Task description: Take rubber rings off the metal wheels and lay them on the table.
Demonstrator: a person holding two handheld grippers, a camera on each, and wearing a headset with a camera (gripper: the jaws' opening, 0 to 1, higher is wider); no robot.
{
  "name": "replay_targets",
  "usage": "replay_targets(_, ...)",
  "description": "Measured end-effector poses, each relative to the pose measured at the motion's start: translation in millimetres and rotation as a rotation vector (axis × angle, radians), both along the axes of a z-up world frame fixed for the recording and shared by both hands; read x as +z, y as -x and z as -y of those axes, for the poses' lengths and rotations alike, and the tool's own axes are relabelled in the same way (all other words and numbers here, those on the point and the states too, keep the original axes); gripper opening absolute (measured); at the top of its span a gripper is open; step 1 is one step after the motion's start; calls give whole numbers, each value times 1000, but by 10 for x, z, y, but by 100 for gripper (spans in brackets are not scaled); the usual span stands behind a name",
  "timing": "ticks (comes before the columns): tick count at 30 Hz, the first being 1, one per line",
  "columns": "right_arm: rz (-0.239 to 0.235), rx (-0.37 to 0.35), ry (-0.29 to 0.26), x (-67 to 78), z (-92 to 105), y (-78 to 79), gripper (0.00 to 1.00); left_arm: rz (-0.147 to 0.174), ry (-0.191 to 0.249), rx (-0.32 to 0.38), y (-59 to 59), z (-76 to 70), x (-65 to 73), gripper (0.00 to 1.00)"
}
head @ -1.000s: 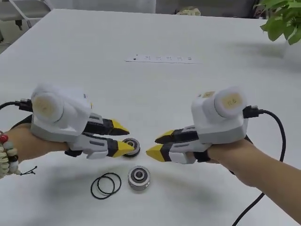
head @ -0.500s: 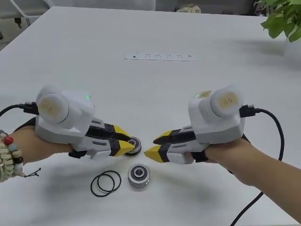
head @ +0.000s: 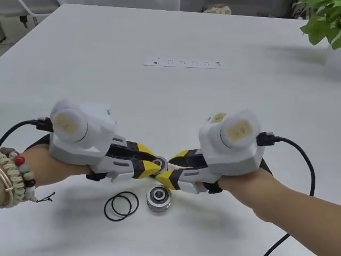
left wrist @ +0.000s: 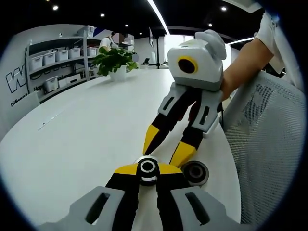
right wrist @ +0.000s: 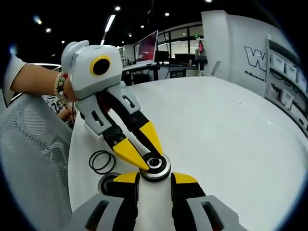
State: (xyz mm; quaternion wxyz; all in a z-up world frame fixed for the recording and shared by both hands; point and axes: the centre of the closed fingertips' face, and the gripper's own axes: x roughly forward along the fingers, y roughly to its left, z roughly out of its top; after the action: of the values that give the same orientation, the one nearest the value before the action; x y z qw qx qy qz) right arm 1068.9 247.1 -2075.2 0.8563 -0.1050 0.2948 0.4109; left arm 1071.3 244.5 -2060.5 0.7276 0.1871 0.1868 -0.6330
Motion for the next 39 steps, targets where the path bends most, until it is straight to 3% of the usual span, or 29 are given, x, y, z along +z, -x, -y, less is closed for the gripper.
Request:
replay_targets(5,-4,1,-2,-14,15,2,19,-2,1,2,-1,14,0,7)
replay_targets(9,16,41,32,-16,29,13,17,-4,4,3,-2,18,3,7)
replay_targets(18,-12,44,33,-20,64,40,10,-5,5,5,-5,26,6,7)
replay_targets(22,-19,47,24,-17,40,55,14,-4,4,6,-7,28,8,7)
replay_targets(25,15,45,39,-23,21,29,18,-3,5,6,-12,26,9,7)
replay_targets(27,23,36,47,-27,-4,14,26,-3,5,3,-9,30,9,7)
replay_targets(32,42,45,55,-20,-24,-2,24,-2,7,-4,1,41,10,7)
replay_targets(39,22,53,52,-16,-6,-6,21,3,4,-8,-8,43,7,7)
